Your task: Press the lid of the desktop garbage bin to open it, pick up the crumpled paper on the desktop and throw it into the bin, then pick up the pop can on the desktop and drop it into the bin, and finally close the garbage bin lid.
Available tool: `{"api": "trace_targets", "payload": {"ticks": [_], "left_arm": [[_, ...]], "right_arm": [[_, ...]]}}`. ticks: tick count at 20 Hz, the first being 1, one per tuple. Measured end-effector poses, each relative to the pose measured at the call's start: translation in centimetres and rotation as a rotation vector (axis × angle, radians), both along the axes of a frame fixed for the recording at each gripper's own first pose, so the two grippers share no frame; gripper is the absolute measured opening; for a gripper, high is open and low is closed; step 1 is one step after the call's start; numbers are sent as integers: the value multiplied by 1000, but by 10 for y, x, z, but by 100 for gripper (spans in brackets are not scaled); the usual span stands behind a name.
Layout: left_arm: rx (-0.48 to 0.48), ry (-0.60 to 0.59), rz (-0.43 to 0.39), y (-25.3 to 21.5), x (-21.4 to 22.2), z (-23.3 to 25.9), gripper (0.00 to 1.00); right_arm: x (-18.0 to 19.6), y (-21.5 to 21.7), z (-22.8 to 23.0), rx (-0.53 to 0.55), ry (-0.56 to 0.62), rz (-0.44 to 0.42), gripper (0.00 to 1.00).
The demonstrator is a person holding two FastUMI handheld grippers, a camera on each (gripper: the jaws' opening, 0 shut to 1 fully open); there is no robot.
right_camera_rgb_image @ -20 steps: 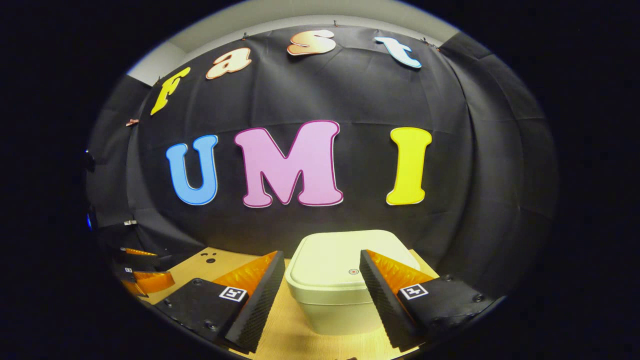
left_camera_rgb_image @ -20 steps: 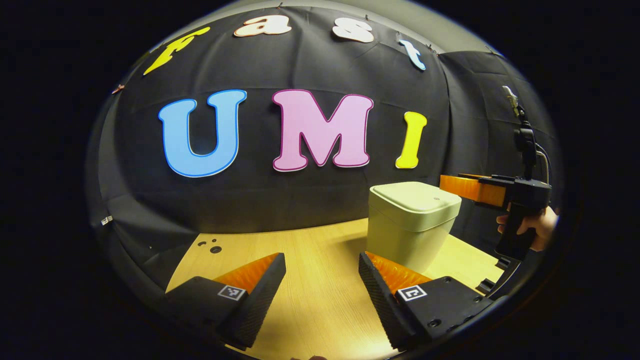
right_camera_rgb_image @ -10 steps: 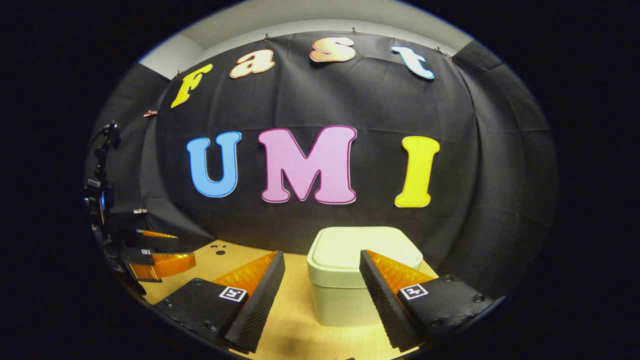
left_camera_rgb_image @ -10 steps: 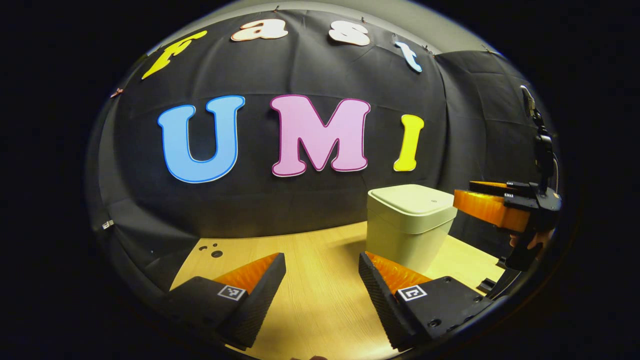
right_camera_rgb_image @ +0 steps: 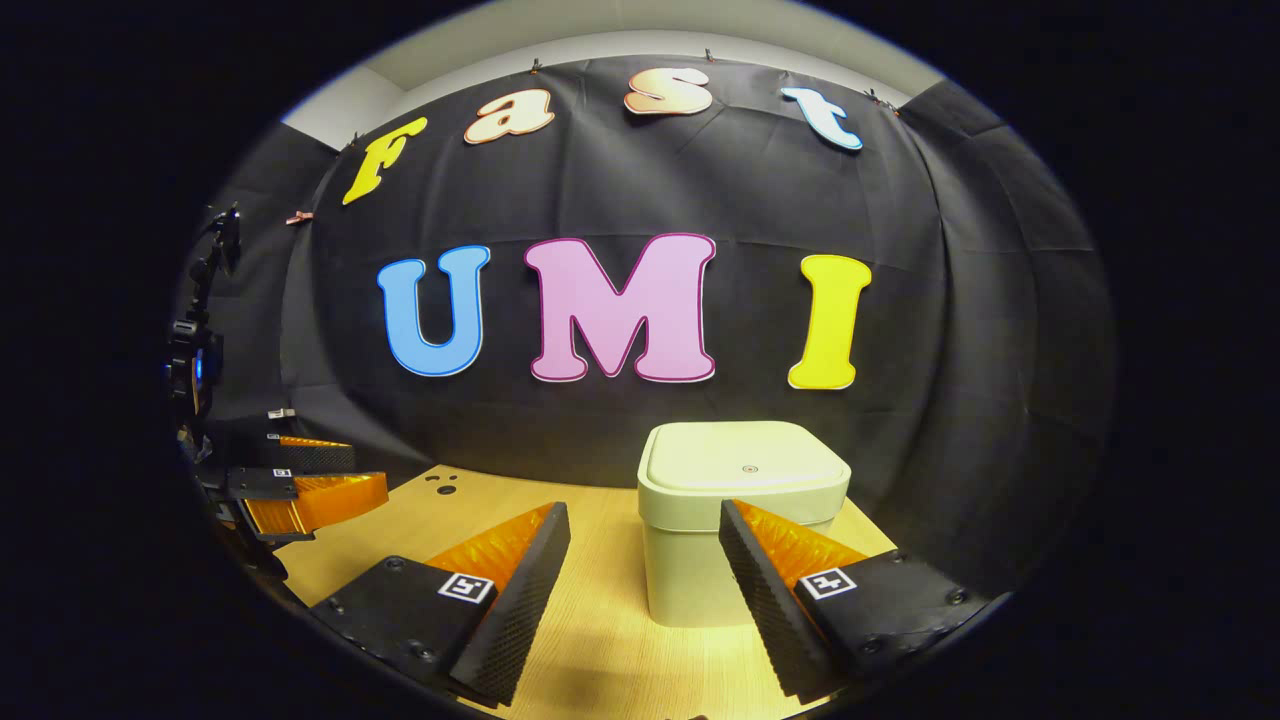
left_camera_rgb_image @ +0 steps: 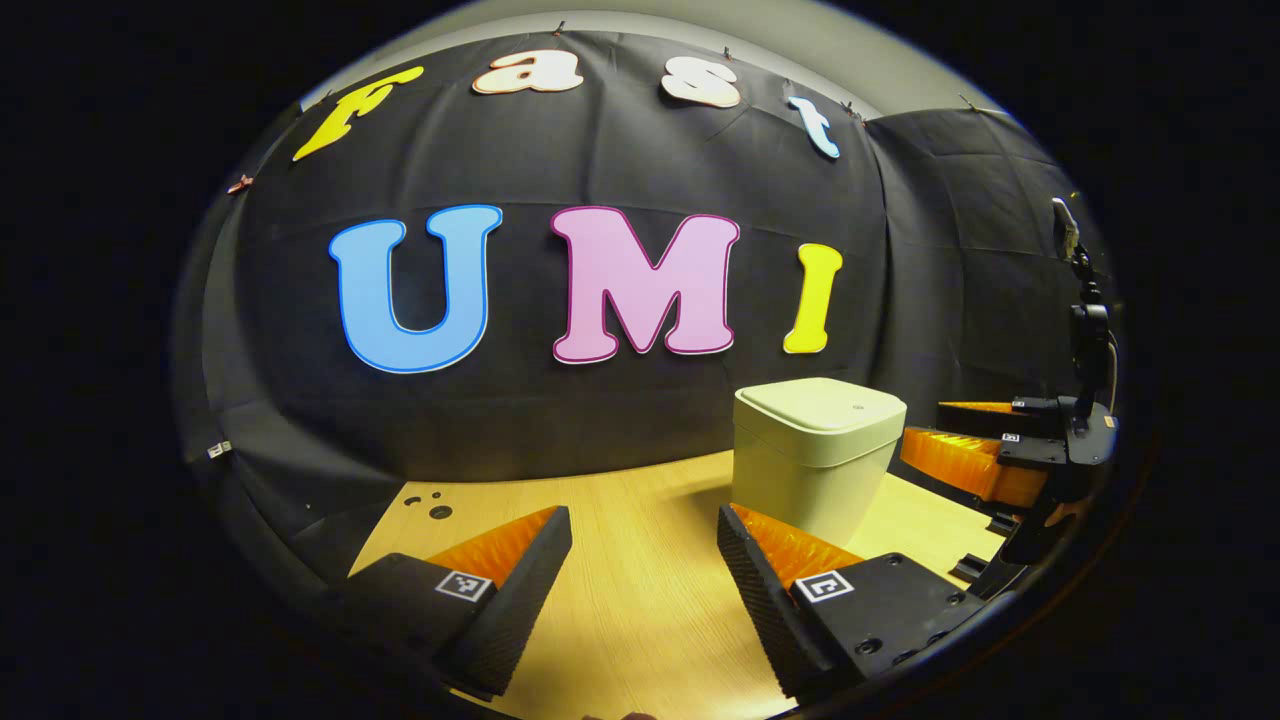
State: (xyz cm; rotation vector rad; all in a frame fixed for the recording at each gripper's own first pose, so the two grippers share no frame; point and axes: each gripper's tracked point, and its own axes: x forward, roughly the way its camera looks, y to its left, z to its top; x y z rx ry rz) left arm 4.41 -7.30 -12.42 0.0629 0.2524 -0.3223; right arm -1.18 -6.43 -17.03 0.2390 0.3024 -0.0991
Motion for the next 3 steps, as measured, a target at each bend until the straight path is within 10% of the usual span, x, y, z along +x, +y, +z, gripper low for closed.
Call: {"api": "trace_targets", "payload": {"ticks": [3], "left_arm": [[-3,8,-11,-1,-6,-3,94]], "right_arm": [[-4,3,1,3,3,-4,95]]}}
